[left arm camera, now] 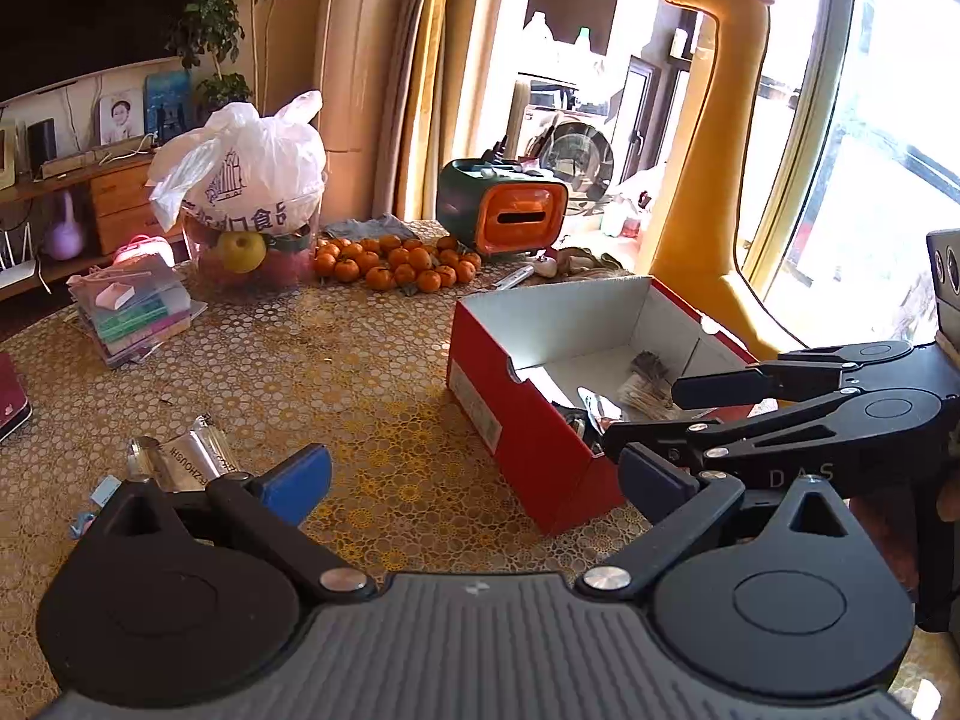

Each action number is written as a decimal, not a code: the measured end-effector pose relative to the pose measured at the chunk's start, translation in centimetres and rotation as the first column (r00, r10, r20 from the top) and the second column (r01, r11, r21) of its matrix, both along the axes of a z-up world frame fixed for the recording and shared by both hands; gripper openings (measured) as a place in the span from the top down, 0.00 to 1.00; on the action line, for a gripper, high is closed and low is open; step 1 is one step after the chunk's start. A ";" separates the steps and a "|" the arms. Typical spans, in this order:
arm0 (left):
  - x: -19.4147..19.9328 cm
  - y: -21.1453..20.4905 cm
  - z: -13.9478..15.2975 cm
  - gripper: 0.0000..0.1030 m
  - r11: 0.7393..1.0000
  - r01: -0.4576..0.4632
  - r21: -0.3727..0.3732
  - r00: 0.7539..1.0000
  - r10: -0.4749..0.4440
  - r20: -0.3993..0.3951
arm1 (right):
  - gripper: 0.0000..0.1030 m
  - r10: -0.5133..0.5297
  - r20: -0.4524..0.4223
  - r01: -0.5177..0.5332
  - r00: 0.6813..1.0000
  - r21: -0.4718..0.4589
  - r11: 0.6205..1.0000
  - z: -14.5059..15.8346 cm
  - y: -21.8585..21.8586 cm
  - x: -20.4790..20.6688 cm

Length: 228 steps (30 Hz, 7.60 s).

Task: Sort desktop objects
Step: 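Withdraw both tools from the box back toward the item pile, then grasp the white USB cable with the left tool while the right tool approaches the tape roll, then close the right tool on the clear tape roll and lift it, then carry the white cable and clear tape roll over the red shoebox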

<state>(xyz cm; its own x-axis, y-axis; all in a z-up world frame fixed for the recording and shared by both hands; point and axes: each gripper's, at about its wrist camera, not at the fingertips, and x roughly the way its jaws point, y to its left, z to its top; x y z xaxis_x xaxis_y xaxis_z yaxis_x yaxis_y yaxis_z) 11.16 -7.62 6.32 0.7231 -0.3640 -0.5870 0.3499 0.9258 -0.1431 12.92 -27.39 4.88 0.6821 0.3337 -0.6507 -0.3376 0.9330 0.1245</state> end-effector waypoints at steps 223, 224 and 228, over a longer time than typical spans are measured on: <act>2.3 2.5 -3.2 0.84 0.990 0.002 -0.143 0.999 -0.009 -0.048 | 0.44 0.133 0.118 -0.119 0.984 -0.119 0.986 -4.0 3.0 -2.7; 2.3 2.2 -3.1 0.85 0.990 0.007 -0.144 0.999 -0.013 -0.047 | 0.44 0.130 0.121 -0.116 0.984 -0.121 0.986 -3.9 2.6 -2.7; 2.8 0.6 -2.6 0.84 0.989 0.034 -0.145 0.998 -0.040 -0.039 | 0.44 0.114 0.131 -0.097 0.985 -0.130 0.987 -3.5 1.2 -2.6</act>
<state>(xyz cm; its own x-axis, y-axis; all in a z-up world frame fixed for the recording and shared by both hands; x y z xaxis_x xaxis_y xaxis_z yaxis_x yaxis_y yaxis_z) 13.92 -7.03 3.74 0.6839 -0.4729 -0.5556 0.3745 0.8811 -0.2890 10.34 -26.19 1.34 0.7334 0.3314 -0.5936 -0.4405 0.8967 -0.0437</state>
